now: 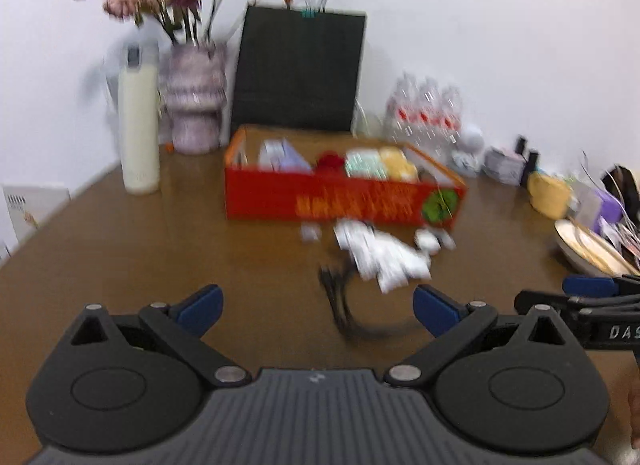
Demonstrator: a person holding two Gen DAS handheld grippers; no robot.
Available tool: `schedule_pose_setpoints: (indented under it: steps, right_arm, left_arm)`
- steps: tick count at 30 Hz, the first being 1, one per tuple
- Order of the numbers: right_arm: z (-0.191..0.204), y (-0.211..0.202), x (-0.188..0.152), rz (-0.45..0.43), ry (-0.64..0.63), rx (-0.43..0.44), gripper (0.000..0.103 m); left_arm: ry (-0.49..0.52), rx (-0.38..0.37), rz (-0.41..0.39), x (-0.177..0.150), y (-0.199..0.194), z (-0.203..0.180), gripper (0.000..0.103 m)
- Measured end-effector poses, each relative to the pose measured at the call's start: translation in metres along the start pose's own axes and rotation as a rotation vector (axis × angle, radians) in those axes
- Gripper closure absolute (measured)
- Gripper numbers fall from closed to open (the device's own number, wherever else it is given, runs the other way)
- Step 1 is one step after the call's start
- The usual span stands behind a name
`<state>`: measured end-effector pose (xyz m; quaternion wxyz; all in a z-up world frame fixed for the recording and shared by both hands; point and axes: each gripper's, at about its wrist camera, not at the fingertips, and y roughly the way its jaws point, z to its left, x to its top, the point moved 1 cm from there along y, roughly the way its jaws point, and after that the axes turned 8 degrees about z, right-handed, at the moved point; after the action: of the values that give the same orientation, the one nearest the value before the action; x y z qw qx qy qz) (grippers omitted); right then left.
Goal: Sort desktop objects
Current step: 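Withdraw both tools from the box back over the table, then grasp the black cable with left tool while right tool grasps the crumpled white paper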
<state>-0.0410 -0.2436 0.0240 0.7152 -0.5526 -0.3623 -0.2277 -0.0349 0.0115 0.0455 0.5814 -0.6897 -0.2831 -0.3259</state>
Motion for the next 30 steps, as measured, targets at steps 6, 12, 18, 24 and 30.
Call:
schedule_pose_setpoints:
  steps: [6, 12, 18, 24, 30]
  right_arm:
    - [-0.006, -0.010, -0.010, -0.039, 0.005, -0.014, 0.011]
    - [-0.023, 0.000, 0.003, -0.034, 0.057, -0.056, 0.012]
    - [-0.028, 0.004, 0.000, -0.027, 0.054, -0.070, 0.012]
    - [-0.029, 0.016, 0.005, -0.010, 0.066, -0.049, 0.012]
    - [-0.015, 0.034, 0.012, 0.010, 0.021, -0.015, 0.013]
  left_arm:
    - [0.073, -0.069, 0.016, -0.008, 0.002, -0.011, 0.000]
    - [0.331, -0.109, -0.058, 0.001, 0.020, -0.049, 0.020]
    - [0.412, -0.113, 0.073, 0.006, 0.059, -0.059, 0.039]
    - [0.411, -0.144, 0.105, 0.001, 0.071, -0.052, 0.055]
    - [0.395, -0.192, 0.105, -0.001, 0.079, -0.048, 0.087]
